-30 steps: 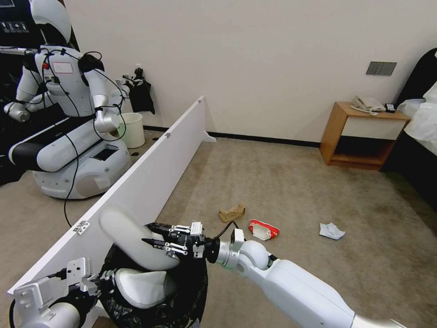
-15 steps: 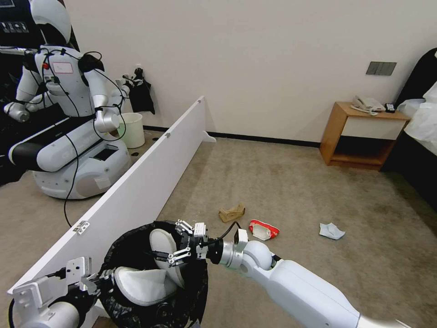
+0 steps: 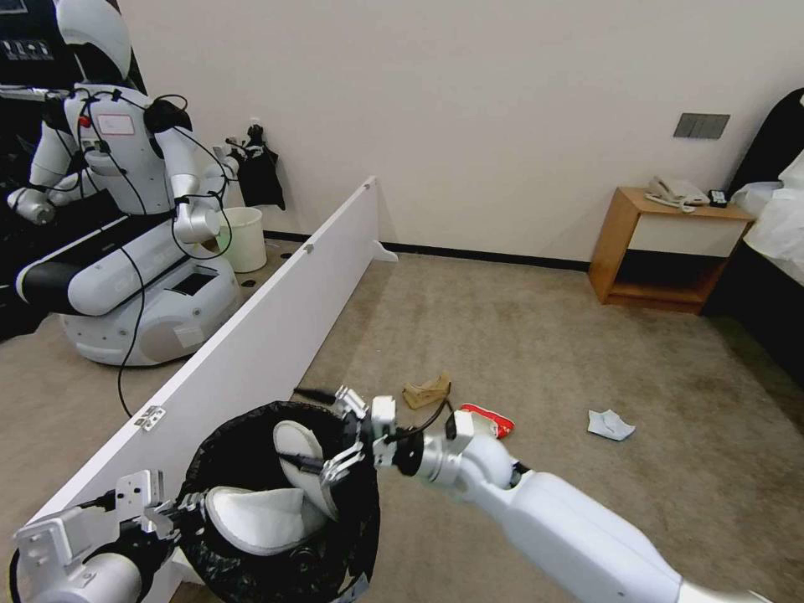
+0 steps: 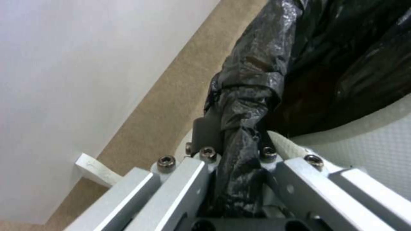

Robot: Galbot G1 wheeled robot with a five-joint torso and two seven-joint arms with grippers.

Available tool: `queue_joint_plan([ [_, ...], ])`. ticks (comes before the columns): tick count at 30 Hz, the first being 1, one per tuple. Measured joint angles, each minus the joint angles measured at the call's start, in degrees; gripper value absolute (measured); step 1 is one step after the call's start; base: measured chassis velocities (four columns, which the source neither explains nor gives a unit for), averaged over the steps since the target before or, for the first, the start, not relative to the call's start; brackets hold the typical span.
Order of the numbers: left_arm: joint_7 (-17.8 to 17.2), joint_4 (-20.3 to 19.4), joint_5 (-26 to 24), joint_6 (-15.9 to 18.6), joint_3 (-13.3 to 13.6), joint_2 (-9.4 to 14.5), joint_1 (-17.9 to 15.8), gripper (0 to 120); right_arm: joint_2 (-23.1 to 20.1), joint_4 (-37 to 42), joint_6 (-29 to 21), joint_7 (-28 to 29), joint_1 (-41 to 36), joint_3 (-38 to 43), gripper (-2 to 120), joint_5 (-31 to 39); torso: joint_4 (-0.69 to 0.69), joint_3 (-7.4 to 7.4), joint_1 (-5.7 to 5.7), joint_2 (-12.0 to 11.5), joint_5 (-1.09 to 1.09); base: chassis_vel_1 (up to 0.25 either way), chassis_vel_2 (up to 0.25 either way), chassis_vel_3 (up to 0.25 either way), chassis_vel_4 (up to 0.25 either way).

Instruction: Pick up the trash bin, then pick up the garbage from the floor and place it into the trash bin.

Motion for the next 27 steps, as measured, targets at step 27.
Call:
queue_joint_plan([
  [27, -0.2, 0.01, 3.75, 0.02, 1.14, -1.7, 0.53, 2, -4.76, 24.34, -7.71, 37.56, -56.03, 61.01, 100, -27.26, 0.02, -0.01, 0.0, 0.0, -0.01, 0.0, 0.0, 0.0, 0.0],
])
